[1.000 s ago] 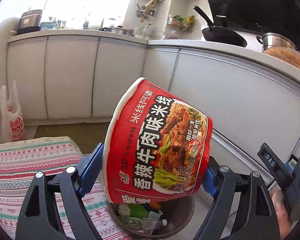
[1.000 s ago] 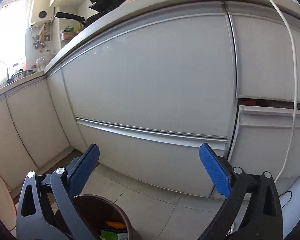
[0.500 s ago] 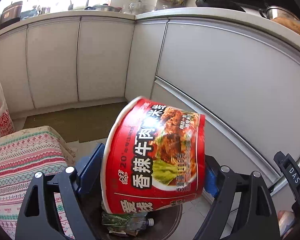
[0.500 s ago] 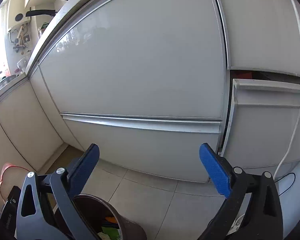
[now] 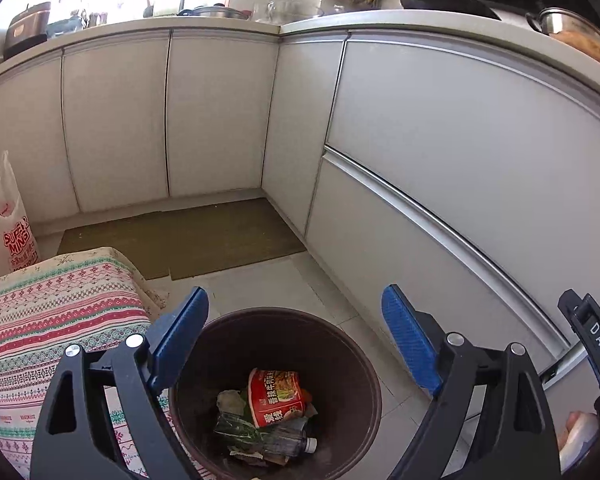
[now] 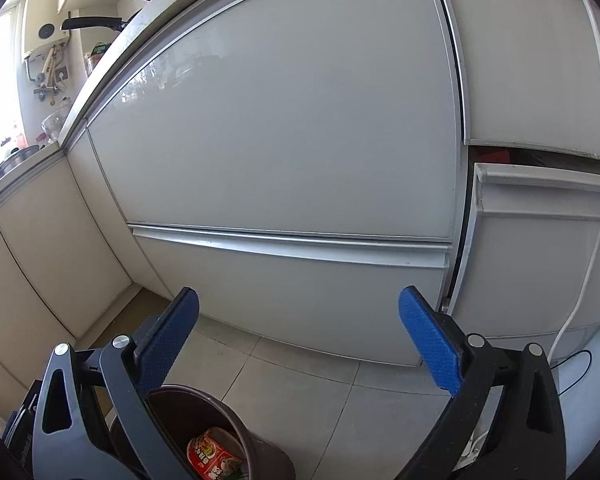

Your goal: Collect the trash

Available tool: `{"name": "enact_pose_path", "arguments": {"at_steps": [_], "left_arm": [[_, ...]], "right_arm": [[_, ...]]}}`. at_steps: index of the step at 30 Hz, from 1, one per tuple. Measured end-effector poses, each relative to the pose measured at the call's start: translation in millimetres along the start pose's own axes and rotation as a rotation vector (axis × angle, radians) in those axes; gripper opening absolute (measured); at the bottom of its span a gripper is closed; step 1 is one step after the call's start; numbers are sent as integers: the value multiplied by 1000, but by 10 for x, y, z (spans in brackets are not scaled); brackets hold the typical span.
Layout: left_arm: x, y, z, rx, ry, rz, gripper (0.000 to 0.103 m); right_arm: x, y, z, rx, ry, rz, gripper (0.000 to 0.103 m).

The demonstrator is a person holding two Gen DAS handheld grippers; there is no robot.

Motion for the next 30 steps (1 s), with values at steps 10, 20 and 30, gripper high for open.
{"name": "enact_pose_path", "arguments": {"at_steps": [10,20,30], "left_arm": [[421,41,-1052,-172,166,29,96],[1333,-396,-2573,-326,367,-94,96],[1860,-879,-2962,-301,435,-97,96]], "right_arm": [[367,-160,-740,-89,183,-140,96],[621,-761,-2139,-84,584,-245,96],[991,-1274,-2759,-151,647,-409,96]]}}
Point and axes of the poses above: each gripper's, at about its wrist camera, not at the fingertips, and z roughly the way its jaws point, x to its left, y to its top, the point moved 1 cm from there along z, roughly the way its jaws point, and after that the axes turned 3 degrees about -x, right-handed, at the moved point
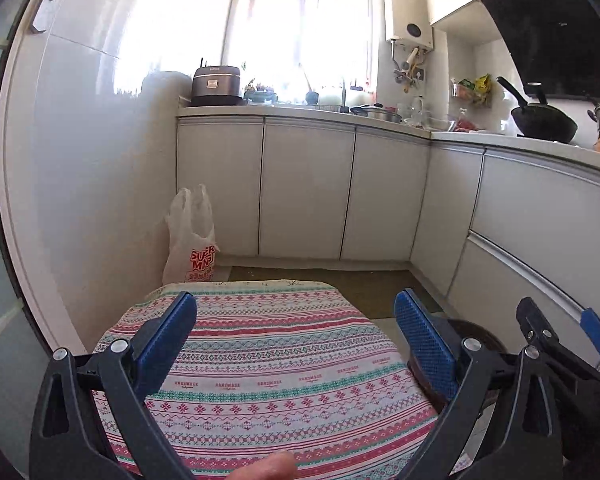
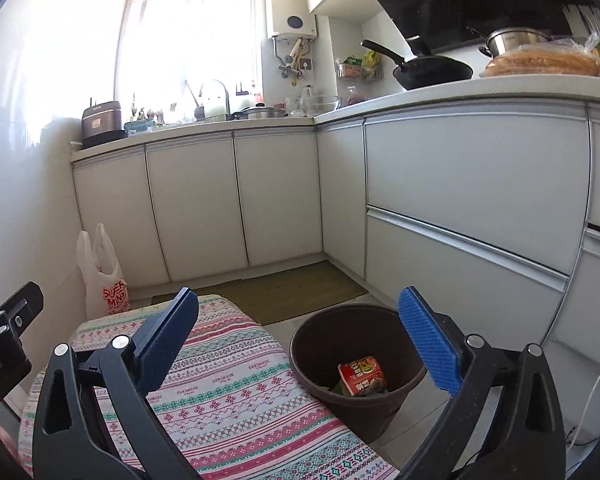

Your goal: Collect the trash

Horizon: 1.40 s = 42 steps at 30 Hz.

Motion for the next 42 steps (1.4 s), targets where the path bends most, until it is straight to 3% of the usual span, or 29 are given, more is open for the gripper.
{"name": "enact_pose_path", "arguments": {"at_steps": [8,32,42], "left_arm": [[53,-94,212,70,-30,-19,96],[93,-161,323,125,-28,-44,96],[85,-165,332,110,7,-14,95]], "right_arm": [[64,-62,96,9,-30,-28,96],[117,-109,66,-17,-14,-54,96],[133,-124,76,-8,-9,-57,96]]}}
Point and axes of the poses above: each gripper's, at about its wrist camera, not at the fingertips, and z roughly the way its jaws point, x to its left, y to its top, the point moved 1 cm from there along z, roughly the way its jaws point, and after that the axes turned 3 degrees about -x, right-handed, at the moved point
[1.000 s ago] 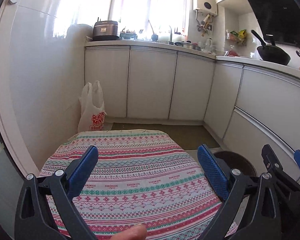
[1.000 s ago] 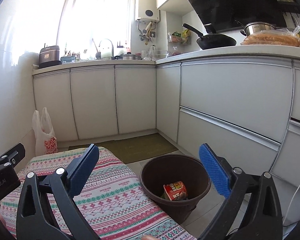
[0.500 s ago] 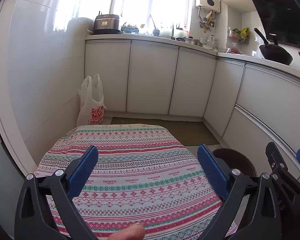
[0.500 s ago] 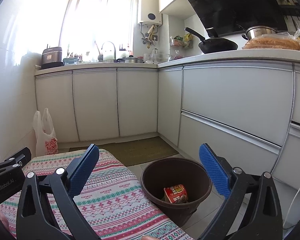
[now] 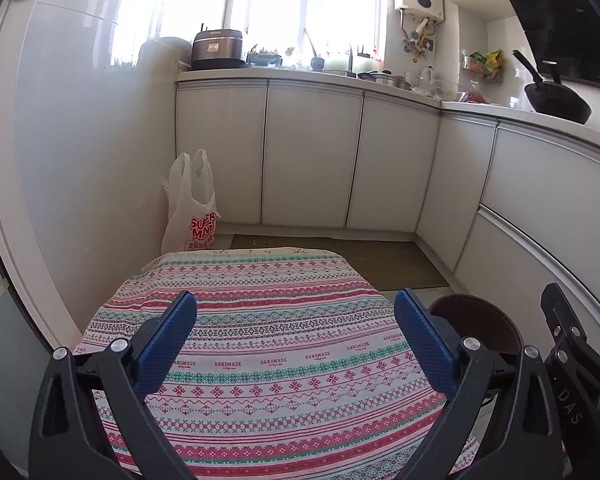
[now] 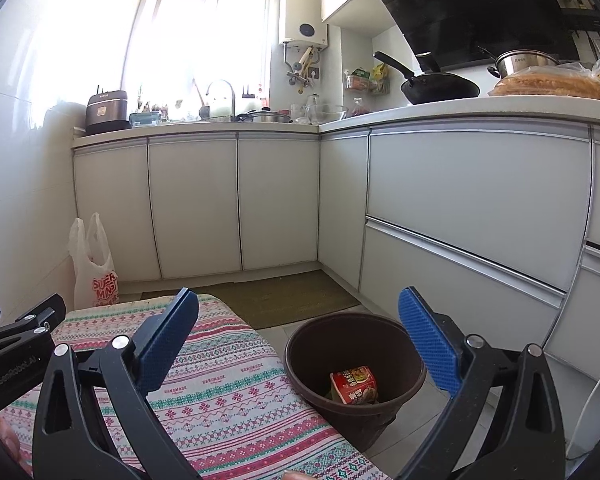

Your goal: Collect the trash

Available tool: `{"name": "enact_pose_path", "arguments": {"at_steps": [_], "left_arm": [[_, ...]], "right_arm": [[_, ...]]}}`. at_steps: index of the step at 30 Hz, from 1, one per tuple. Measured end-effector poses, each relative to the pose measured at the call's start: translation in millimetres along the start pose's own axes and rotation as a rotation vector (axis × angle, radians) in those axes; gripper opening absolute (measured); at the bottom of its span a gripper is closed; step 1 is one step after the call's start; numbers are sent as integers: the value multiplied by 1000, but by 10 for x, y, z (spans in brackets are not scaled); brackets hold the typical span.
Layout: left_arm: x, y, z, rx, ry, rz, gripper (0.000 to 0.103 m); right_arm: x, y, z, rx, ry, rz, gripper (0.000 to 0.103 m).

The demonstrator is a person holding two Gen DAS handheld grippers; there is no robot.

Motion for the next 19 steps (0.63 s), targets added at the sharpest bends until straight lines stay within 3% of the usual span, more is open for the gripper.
{"name": "enact_pose_path", "arguments": {"at_steps": [4,9,13,15,19], "left_arm": [[-28,-12,-1,-10,-12,19,78],[-58,-16,2,-10,-34,34,75],[-42,-11,9,-2,-29,26,78],[-47,7,-3,-2,-16,26,90],[-59,19,-53,-22,-14,24,91]], "right_arm": [[4,-9,14,11,2,2,96],[-2,-9,16,11,2,3,96],[0,-6,11,6,-2,1,96],[-11,-3,15,4,-6,1,96],[-28,-6,37,8,-19,5,96]]}}
Point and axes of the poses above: each gripper's, at about its wrist camera, not at the fingertips, and z roughly the way its jaws point, x to its left, y to its top, the point moved 1 cm from there along z, roughly the way its jaws point, and after that the axes turned 3 degrees about -x, right-handed, at the moved point
